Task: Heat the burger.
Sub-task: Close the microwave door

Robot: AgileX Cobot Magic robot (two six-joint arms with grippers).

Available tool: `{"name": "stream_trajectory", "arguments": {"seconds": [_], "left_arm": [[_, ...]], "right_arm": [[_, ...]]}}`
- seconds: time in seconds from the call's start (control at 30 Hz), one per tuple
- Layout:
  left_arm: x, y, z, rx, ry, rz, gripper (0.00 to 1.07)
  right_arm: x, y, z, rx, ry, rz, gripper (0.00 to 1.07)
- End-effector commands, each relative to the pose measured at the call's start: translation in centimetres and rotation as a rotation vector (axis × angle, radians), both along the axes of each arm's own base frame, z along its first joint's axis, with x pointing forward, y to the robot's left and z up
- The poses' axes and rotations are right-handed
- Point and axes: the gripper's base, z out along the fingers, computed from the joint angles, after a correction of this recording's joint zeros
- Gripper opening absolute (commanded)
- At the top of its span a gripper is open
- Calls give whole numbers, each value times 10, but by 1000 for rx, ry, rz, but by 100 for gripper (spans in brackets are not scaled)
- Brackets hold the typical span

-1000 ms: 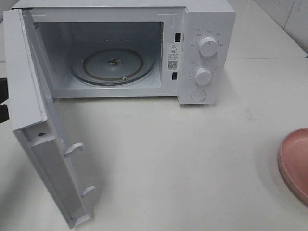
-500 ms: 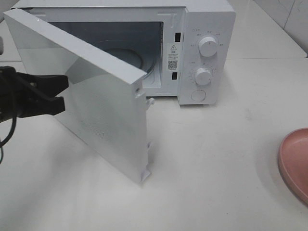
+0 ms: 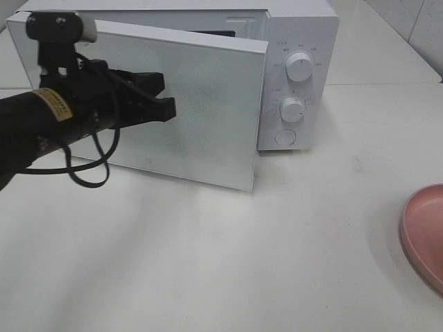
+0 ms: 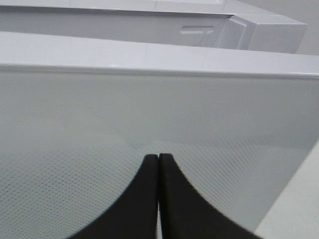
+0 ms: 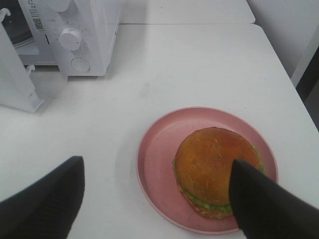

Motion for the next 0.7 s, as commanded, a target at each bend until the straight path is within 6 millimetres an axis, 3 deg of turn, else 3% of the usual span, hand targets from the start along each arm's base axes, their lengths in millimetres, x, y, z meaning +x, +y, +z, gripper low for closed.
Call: {"name": "stream_trajectory", "arguments": {"seconds": [0.03,0.33,0.4,0.7], "left_arm": [[12,-18,4,-15,-39,25,0],[38,-57,2,-66,-56,65,0],[53,-71,-2,-77,-59,67,0],[74,-88,-7,-96,-47,80,0]], "right_arm": [[-4,0,-1,-7,-24,8,76],[-4,0,-1,-8,-24,9,76],[-4,0,-1,-8,-24,9,76],[-4,0,-1,-8,-24,9,76]]}}
